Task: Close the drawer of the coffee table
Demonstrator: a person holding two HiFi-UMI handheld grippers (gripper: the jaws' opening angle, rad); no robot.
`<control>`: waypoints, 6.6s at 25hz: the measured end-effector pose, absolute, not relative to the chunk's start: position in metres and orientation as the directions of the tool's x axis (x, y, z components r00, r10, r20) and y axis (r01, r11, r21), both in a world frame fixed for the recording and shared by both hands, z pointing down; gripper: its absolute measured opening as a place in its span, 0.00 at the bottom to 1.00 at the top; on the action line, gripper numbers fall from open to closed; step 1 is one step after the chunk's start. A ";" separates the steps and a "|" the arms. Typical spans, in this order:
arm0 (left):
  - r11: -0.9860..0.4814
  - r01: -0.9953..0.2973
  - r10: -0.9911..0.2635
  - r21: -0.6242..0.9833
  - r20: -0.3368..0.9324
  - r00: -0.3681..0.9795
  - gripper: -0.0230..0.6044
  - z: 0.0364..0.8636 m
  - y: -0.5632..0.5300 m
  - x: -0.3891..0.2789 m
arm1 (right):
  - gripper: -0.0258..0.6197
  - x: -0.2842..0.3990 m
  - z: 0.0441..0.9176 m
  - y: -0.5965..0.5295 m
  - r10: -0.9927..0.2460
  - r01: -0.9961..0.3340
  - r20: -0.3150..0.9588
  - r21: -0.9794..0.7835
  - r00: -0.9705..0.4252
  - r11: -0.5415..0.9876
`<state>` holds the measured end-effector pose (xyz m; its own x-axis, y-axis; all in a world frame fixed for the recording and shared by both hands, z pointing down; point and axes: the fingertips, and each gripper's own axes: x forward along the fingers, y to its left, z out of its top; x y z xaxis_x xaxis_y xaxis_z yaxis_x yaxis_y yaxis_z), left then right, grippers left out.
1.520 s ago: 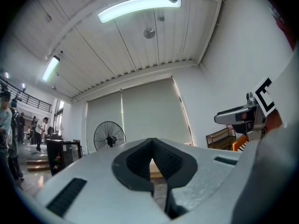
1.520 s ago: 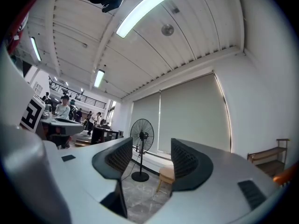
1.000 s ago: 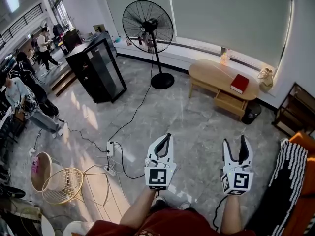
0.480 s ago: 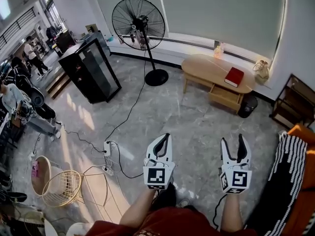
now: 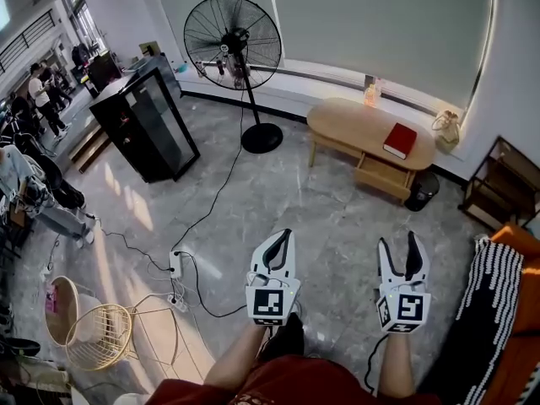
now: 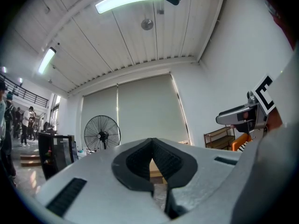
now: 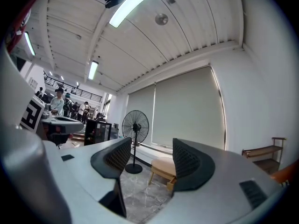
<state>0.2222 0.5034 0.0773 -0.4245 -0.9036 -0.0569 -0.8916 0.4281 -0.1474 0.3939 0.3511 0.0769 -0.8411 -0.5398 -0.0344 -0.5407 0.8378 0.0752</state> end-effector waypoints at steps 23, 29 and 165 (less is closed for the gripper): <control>0.383 -0.917 -0.924 -0.111 -0.028 -0.382 0.05 0.105 0.390 -0.039 | 0.45 0.138 0.091 0.245 -0.577 -0.569 0.050 0.120 -0.815 0.814; 0.365 -0.925 -0.931 -0.109 -0.019 -0.365 0.05 0.112 0.365 -0.062 | 0.45 0.115 0.098 0.223 -0.594 -0.586 0.057 0.114 -0.802 0.802; -0.335 -0.940 -0.942 -0.071 -0.006 0.336 0.05 0.840 -0.272 -0.166 | 0.47 0.081 0.836 -0.279 -0.925 -0.936 0.159 0.017 -0.344 0.351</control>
